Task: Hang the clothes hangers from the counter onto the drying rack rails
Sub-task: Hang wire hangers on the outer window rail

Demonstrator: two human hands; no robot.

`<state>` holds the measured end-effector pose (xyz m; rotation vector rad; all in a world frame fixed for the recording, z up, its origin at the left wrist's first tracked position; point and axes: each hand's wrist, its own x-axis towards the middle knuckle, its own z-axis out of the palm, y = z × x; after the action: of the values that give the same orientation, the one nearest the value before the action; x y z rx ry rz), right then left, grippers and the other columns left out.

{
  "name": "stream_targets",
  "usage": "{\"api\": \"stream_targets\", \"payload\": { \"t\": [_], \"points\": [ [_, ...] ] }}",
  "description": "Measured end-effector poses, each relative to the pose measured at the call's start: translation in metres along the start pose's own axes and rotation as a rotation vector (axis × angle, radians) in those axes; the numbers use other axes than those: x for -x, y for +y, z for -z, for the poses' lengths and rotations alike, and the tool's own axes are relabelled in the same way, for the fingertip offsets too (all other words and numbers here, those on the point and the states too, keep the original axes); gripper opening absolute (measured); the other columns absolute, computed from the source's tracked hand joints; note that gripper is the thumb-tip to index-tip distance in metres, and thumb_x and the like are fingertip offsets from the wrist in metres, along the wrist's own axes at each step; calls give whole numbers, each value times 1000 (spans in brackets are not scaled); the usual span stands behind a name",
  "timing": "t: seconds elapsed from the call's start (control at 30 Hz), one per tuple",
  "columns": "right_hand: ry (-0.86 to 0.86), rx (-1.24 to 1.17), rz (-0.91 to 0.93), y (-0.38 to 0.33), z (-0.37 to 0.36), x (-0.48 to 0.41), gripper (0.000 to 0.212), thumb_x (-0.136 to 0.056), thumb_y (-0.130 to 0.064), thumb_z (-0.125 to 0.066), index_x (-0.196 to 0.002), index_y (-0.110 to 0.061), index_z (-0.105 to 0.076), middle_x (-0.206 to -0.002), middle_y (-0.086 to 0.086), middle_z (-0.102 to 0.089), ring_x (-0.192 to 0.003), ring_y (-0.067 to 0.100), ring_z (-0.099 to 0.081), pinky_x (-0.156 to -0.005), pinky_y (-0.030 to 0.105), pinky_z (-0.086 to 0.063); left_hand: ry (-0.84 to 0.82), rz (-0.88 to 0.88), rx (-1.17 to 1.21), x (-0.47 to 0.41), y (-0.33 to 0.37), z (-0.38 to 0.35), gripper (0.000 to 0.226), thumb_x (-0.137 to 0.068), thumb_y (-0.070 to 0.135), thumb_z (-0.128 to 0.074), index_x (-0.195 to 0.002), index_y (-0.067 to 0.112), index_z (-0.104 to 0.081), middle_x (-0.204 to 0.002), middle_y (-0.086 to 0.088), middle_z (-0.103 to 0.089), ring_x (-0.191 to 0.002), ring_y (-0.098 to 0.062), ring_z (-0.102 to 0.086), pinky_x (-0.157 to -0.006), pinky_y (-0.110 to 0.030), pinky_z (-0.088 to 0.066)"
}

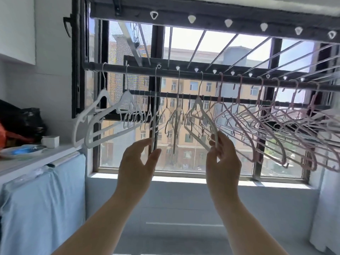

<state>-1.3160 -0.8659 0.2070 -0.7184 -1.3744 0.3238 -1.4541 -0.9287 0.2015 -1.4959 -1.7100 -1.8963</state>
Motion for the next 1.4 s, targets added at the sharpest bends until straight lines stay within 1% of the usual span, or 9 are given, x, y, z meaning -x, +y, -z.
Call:
{"api": "stream_targets", "payload": {
  "t": [0.27,0.43,0.6,0.73,0.83,0.9,1.1,1.3,1.4],
  "points": [
    [18,98,194,-1,-3,9,45,-86,-5,-46,-132,-4,-46,-129,10,-53,-118,14,-48,-99,25,-35,25,-23,-5,3,-4,13,40,-86,29,-57,-125,21,-50,-109,21,-41,-105,-2,-38,-92,-19,-29],
    [106,152,473,0,-10,21,42,-81,-13,-39,-124,-11,-39,-133,10,-41,-125,21,-33,-112,19,-21,102,-107,-31,10,-16,37,48,-67,62,-42,-108,36,-49,-103,38,-37,-107,0,-43,-94,-18,-30],
    [59,59,639,-24,-21,27,35,-80,-11,-42,-115,-12,-44,-124,3,-41,-121,21,-38,-109,18,-23,382,-249,-145,-1,-20,79,37,-80,40,-41,-97,15,-63,-97,8,-53,-99,-11,-44,-88,-20,-28],
    [15,-14,666,-71,-40,7,35,-79,-10,-44,-114,-9,-47,-117,6,-54,-110,14,-45,-102,11,-28,381,-238,-301,-21,-28,105,44,-84,36,-43,-105,3,-61,-101,-10,-62,-97,-19,-45,-83,-18,-25],
    [-191,4,551,-117,-52,-27,32,-85,-7,-48,-115,-6,-57,-112,-1,-58,-102,1,-46,-88,-3,-27,342,-219,-440,-22,-35,106,44,-81,34,-44,-105,2,-61,-96,-16,-66,-91,-35,-57,-82,-41,-38],
    [-385,144,490,-138,-64,-58,30,-91,-5,-46,-119,-9,-57,-118,-1,-60,-99,2,-47,-85,4,-32,364,-249,-546,-22,-38,105,44,-77,33,-43,-98,1,-64,-83,-16,-67,-79,-38,-61,-74,-50,-43],
    [-668,587,516,-149,-117,-129,37,-96,-5,-37,-129,-12,-50,-136,5,-49,-116,18,-52,-82,19,-36,339,-233,-651,-27,-51,105,41,-77,38,-42,-96,9,-64,-81,-9,-67,-81,-35,-64,-78,-47,-44],
    [-786,730,593,-144,-163,-167,43,-99,-9,-33,-142,-12,-34,-149,7,-31,-131,23,-39,-106,31,-31,357,-314,-734,-34,-62,107,40,-76,42,-45,-92,13,-66,-84,-4,-71,-95,-31,-66,-98,-36,-21],
    [-828,709,596,-140,-183,-175,45,-98,-9,-34,-143,-15,-32,-151,6,-27,-131,22,-39,-97,25,-33,345,-317,-700,-36,-63,104,50,-86,55,-35,-92,16,-65,-85,0,-71,-102,-25,-64,-111,-28,-5]
  ]
}}
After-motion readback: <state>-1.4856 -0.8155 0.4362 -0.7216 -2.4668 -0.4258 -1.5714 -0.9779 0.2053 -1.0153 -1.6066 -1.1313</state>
